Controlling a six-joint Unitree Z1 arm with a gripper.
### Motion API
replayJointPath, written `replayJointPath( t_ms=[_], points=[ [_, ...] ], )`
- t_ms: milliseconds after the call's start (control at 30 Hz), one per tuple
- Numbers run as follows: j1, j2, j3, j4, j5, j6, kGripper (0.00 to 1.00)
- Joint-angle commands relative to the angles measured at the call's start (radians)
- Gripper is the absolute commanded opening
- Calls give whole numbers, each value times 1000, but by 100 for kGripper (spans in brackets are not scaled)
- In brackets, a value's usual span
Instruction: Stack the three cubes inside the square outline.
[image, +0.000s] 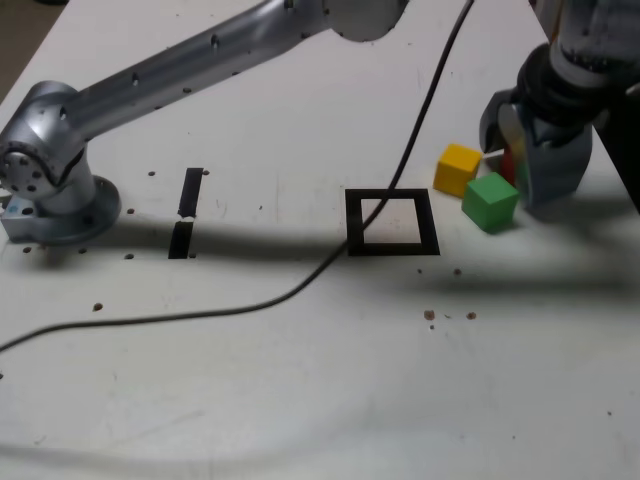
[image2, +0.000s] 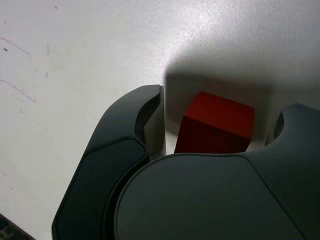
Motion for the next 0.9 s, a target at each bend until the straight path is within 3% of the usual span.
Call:
replayJointPath(
  t_ms=[0, 233, 433, 700, 867],
  points=[
    [-3, -4, -12, 14, 16, 2, 82],
    [-9, -3, -14, 21, 28, 2, 79],
    [-10, -5, -22, 19, 25, -3, 50],
    [-10, -14, -33, 27, 0, -3, 31],
    [-16, -24, -64, 49, -3, -4, 24]
  ],
)
